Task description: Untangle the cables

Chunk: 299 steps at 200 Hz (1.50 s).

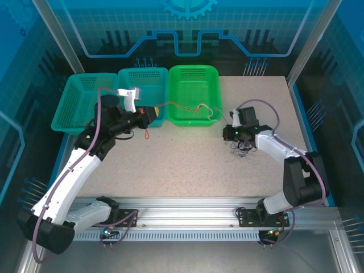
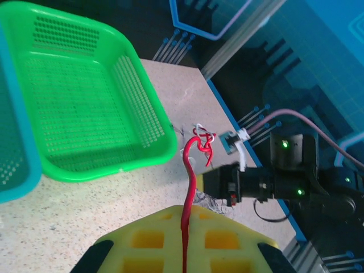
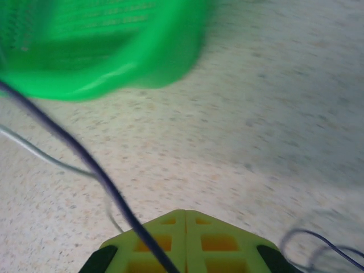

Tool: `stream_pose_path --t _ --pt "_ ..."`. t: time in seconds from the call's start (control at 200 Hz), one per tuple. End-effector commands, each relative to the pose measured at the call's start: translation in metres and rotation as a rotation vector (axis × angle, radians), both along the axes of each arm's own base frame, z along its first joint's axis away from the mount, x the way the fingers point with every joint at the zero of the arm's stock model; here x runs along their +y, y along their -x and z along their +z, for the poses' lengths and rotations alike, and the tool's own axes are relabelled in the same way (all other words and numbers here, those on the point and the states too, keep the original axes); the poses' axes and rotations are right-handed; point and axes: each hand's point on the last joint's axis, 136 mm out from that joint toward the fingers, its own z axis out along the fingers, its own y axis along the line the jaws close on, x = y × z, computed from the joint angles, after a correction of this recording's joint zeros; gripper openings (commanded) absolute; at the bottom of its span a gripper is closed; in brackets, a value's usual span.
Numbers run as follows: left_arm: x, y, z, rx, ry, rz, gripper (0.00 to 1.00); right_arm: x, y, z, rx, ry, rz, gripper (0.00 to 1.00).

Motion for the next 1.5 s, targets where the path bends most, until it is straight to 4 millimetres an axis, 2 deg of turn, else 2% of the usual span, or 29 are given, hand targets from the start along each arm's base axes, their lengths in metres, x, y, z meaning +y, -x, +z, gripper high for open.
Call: stream_pose_path --t 0.0,0.08,0.165,0.325,0.4,0.435,0.465,0.5,0.535,0.57,0.625,0.65,0.74,0.745,0.78,0.875,1.061,1.131,1.201,1.316,1.421,1.491 --pt "0.018 0.000 0.008 -0.014 0.019 0.065 0.00 -0.038 0.011 -0.009 0.054 -0.004 -0.167 0.00" --pt "0.026 0.000 0.011 -0.019 0.018 0.086 0.00 -0.062 0.014 -0.012 0.071 -0.018 -0.253 0.00" --pt "0.033 0.000 0.015 -0.022 0.027 0.102 0.00 -0.076 0.018 -0.012 0.078 -0.015 -0.288 0.00" --pt "0.047 -0.003 0.029 -0.039 0.077 0.149 0.00 -0.086 0.029 -0.015 0.098 0.011 -0.325 0.00" --pt "0.049 -0.004 0.032 -0.042 0.087 0.144 0.00 -0.085 0.035 -0.020 0.115 0.018 -0.321 0.00" --pt "0.046 -0.004 0.033 -0.043 0.086 0.128 0.00 -0.078 0.035 -0.018 0.112 0.008 -0.284 0.00" --pt "0.043 -0.004 0.032 -0.041 0.084 0.108 0.00 -0.066 0.033 -0.013 0.092 -0.018 -0.223 0.08" --pt "0.041 -0.004 0.031 -0.035 0.082 0.090 0.00 -0.051 0.031 -0.004 0.055 -0.040 -0.144 0.22" --pt "0.039 -0.003 0.030 -0.030 0.081 0.076 0.00 -0.036 0.030 0.008 0.013 -0.044 -0.070 0.43" --pt "0.037 -0.002 0.029 -0.030 0.078 0.065 0.00 -0.025 0.029 0.022 -0.029 -0.030 -0.015 0.61" --pt "0.036 -0.002 0.030 -0.030 0.071 0.052 0.00 -0.014 0.026 0.044 -0.096 -0.007 0.041 0.77" --pt "0.035 -0.001 0.031 -0.031 0.069 0.046 0.00 -0.011 0.024 0.055 -0.127 -0.007 0.053 0.80" --pt "0.031 0.001 0.035 -0.036 0.075 0.015 0.00 0.006 0.019 0.092 -0.237 -0.066 0.126 0.82" --pt "0.031 0.001 0.035 -0.036 0.076 0.014 0.00 0.006 0.016 0.099 -0.255 -0.068 0.127 0.82" --pt "0.029 0.001 0.037 -0.038 0.081 0.001 0.00 0.016 0.012 0.121 -0.317 -0.097 0.170 0.82" --pt "0.022 0.003 0.041 -0.042 0.104 -0.039 0.00 0.047 0.009 0.166 -0.447 -0.170 0.318 0.82" --pt "0.014 0.006 0.049 -0.058 0.122 -0.077 0.00 0.103 -0.002 0.226 -0.598 -0.315 0.499 0.84" --pt "0.010 0.006 0.050 -0.060 0.123 -0.087 0.00 0.121 -0.008 0.236 -0.618 -0.345 0.545 0.90" --pt "0.008 0.008 0.050 -0.062 0.121 -0.093 0.00 0.140 -0.012 0.242 -0.634 -0.364 0.612 0.91" --pt "0.006 0.009 0.050 -0.066 0.120 -0.095 0.00 0.164 -0.020 0.231 -0.637 -0.371 0.675 0.91" --pt "0.004 0.010 0.051 -0.069 0.123 -0.099 0.00 0.169 -0.038 0.216 -0.666 -0.356 0.628 0.89" --pt "0.003 0.011 0.052 -0.070 0.128 -0.101 0.00 0.172 -0.050 0.207 -0.672 -0.366 0.590 0.84"
